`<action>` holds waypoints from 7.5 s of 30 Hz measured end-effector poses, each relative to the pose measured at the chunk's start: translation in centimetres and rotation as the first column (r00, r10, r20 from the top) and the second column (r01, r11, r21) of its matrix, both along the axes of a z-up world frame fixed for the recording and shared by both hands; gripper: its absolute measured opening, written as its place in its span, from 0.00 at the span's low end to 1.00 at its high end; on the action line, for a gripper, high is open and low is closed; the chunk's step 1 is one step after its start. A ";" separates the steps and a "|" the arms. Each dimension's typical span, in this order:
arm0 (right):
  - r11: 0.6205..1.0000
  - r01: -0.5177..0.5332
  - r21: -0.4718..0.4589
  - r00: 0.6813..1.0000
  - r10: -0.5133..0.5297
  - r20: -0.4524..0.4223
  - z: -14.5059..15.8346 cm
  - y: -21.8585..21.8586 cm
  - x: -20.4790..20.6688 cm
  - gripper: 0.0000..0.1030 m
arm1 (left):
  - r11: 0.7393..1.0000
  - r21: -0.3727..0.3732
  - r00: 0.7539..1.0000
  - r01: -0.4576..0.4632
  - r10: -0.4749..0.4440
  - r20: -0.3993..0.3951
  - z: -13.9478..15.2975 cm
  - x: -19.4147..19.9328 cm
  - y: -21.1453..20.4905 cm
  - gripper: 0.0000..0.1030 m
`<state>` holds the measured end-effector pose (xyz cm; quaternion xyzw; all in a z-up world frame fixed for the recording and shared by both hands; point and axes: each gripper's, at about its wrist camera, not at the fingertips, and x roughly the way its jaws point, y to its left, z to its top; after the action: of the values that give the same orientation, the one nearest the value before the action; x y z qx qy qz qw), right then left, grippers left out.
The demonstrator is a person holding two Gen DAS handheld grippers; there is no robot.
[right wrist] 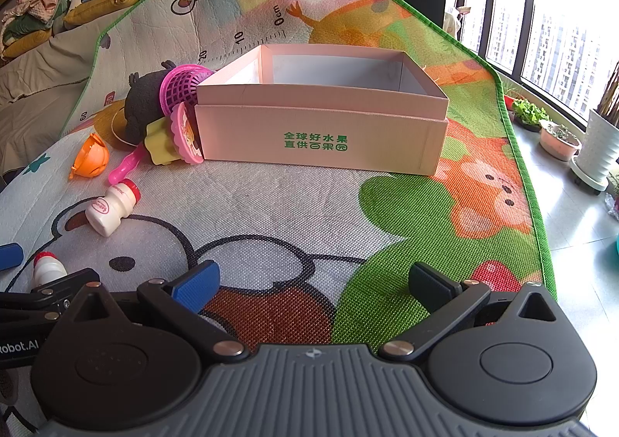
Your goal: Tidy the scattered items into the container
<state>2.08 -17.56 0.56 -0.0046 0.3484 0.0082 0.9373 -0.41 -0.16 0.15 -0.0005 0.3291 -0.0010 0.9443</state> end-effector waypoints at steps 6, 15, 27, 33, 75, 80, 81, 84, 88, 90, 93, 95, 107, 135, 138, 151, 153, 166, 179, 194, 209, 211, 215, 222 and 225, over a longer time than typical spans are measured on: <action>1.000 0.000 0.000 1.000 0.000 0.000 0.0 0.0 0.0 1.00 | 1.000 0.000 1.000 0.000 0.000 0.000 0.0 0.0 0.0 1.00; 1.000 -0.001 -0.001 1.000 0.001 -0.002 -0.1 -0.1 0.1 1.00 | 1.000 0.002 1.000 0.001 -0.001 -0.004 -0.2 0.3 0.3 1.00; 1.000 -0.012 -0.005 0.999 0.011 -0.030 0.1 -0.1 0.3 1.00 | 1.000 0.010 0.998 0.015 -0.014 -0.053 0.5 0.9 0.2 1.00; 1.000 -0.004 0.004 0.998 0.004 -0.058 0.2 -0.2 0.7 1.00 | 1.000 0.013 0.998 0.024 -0.023 -0.056 0.5 0.9 0.3 1.00; 0.930 -0.362 -0.057 0.927 0.366 0.082 3.2 1.5 -3.4 0.95 | 0.965 0.031 0.965 0.261 -0.262 0.031 2.9 -2.7 3.5 1.00; 0.950 -0.309 -0.043 0.948 0.311 0.060 2.5 -0.3 -3.7 0.93 | 0.945 0.032 0.946 0.325 -0.325 -0.003 1.4 -2.2 1.4 1.00; 0.948 -0.315 -0.054 0.946 0.318 0.060 2.3 -0.3 -3.8 0.90 | 0.944 0.027 0.944 0.329 -0.329 0.002 1.4 -2.0 1.3 1.00; 0.936 -0.347 -0.066 0.935 0.351 0.061 2.1 0.1 -4.0 0.86 | 0.939 0.006 0.939 0.343 -0.343 0.007 1.5 -1.6 1.2 0.97; 0.940 -0.339 -0.047 0.938 0.342 0.064 2.1 0.1 -3.6 0.85 | 0.933 -0.019 0.932 0.361 -0.361 -0.016 1.3 -1.0 1.0 0.69; 0.943 -0.330 -0.045 0.941 0.333 0.065 2.2 0.0 -3.4 0.85 | 0.934 -0.020 0.934 0.356 -0.356 -0.018 1.1 -0.8 0.9 0.69; 0.941 -0.334 -0.055 0.940 0.337 0.061 2.1 0.1 -3.3 0.85 | 0.937 -0.018 0.937 0.350 -0.350 -0.006 1.1 -0.6 0.8 0.65; 0.932 -0.356 -0.075 0.931 0.360 0.058 2.1 0.6 -3.3 0.85 | 0.937 -0.018 0.937 0.348 -0.348 -0.006 1.1 -0.5 0.8 0.54; 0.770 -0.630 -0.103 0.775 0.632 -0.010 2.4 7.4 1.4 0.71 | 0.980 0.033 0.980 0.197 -0.197 0.002 2.3 -0.2 5.8 0.46; 0.906 -0.419 -0.062 0.907 0.420 0.006 3.4 -0.7 -0.8 0.45 | 0.923 0.012 0.923 0.385 -0.385 -0.004 2.7 0.8 -1.8 0.47; 0.924 -0.377 -0.060 0.925 0.379 0.013 3.4 -2.2 -1.5 0.45 | 0.909 0.023 0.909 0.417 -0.417 -0.017 2.3 1.0 -3.6 0.47; 0.952 -0.305 -0.013 0.952 0.305 0.012 1.5 -3.5 -2.7 0.51 | 0.915 0.013 0.914 0.404 -0.403 -0.035 1.9 -0.9 -1.3 0.83; 0.957 -0.289 -0.017 0.957 0.289 0.017 1.4 -3.6 -2.9 0.59 | 0.914 -0.012 0.913 0.405 -0.405 -0.049 1.5 -0.8 -1.4 0.87; 0.966 -0.258 -0.009 0.966 0.258 0.023 1.0 -3.9 -2.9 0.72 | 0.911 -0.014 0.907 0.413 -0.413 -0.086 0.4 -0.8 -2.4 1.00; 0.964 -0.266 -0.010 0.964 0.266 0.030 0.9 -3.8 -3.0 0.74 | 0.923 -0.044 0.922 0.382 -0.384 -0.043 1.3 -0.2 -2.3 0.62; 0.903 -0.428 -0.043 0.903 0.429 0.022 1.8 -3.4 -3.5 0.71 | 0.910 0.011 0.909 0.415 -0.415 -0.035 1.7 -0.7 -2.8 0.48; 0.902 -0.429 -0.043 0.903 0.429 0.004 3.3 -4.3 -2.8 0.45 | 0.897 0.041 0.898 0.440 -0.438 -0.037 2.5 -0.5 -3.1 0.48; 0.910 -0.411 -0.053 0.912 0.411 -0.001 3.8 -4.6 -2.5 0.45 | 0.884 0.065 0.886 0.463 -0.462 -0.021 3.3 0.0 -3.6 0.48; 0.929 -0.370 0.002 0.929 0.370 -0.015 5.3 -6.1 -0.7 0.45 | 0.863 0.090 0.863 0.498 -0.503 0.042 5.9 2.2 -4.9 0.48; 0.962 -0.254 0.095 0.962 0.241 0.129 10.7 -9.3 7.0 0.45 | 0.858 0.137 0.842 0.495 -0.512 0.169 9.1 11.0 -8.0 0.48; 0.967 -0.197 0.163 0.973 0.173 0.152 12.1 -10.3 12.4 0.47 | 0.855 0.145 0.835 0.497 -0.517 0.186 9.2 15.7 -9.6 0.48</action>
<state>14.51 -27.88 12.66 0.0456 0.2794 0.1264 0.9507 15.29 -9.75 9.30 0.1299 0.2114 -0.2363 0.9395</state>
